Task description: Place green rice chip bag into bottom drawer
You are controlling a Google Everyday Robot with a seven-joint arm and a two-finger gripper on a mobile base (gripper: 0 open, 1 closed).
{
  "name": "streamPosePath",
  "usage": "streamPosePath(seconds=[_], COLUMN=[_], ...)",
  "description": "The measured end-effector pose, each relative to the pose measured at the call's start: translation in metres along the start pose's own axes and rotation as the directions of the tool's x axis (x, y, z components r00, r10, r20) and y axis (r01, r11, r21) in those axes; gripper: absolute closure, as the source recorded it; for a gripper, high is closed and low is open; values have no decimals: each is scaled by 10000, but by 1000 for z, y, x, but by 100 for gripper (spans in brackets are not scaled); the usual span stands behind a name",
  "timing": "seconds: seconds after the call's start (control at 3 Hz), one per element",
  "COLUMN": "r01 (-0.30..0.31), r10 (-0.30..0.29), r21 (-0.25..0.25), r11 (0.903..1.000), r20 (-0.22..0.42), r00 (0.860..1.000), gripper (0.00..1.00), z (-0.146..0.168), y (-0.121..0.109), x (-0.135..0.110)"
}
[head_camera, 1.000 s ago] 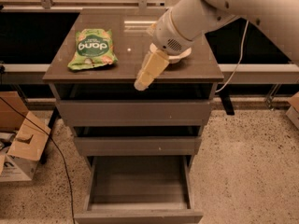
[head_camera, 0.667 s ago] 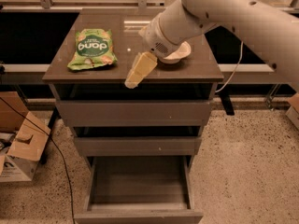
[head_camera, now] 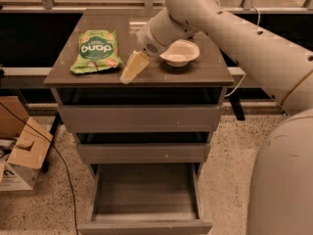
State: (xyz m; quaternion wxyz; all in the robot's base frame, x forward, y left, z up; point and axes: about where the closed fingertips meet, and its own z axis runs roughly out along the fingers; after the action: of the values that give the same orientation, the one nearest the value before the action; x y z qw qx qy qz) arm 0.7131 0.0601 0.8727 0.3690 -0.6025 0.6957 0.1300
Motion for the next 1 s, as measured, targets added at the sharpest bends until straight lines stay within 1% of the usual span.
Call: streamPosePath(seconds=[0.33, 0.67, 1.0], r01=[-108, -262, -375], r10=[110, 263, 404], r21=[-68, -30, -179], r11=[9999, 9997, 9991], r20=[371, 943, 2119], r00=[9993, 9952, 9765], gripper=[0, 0, 0], z=[14, 37, 57], y=[1, -6, -14], x=[-7, -19, -47])
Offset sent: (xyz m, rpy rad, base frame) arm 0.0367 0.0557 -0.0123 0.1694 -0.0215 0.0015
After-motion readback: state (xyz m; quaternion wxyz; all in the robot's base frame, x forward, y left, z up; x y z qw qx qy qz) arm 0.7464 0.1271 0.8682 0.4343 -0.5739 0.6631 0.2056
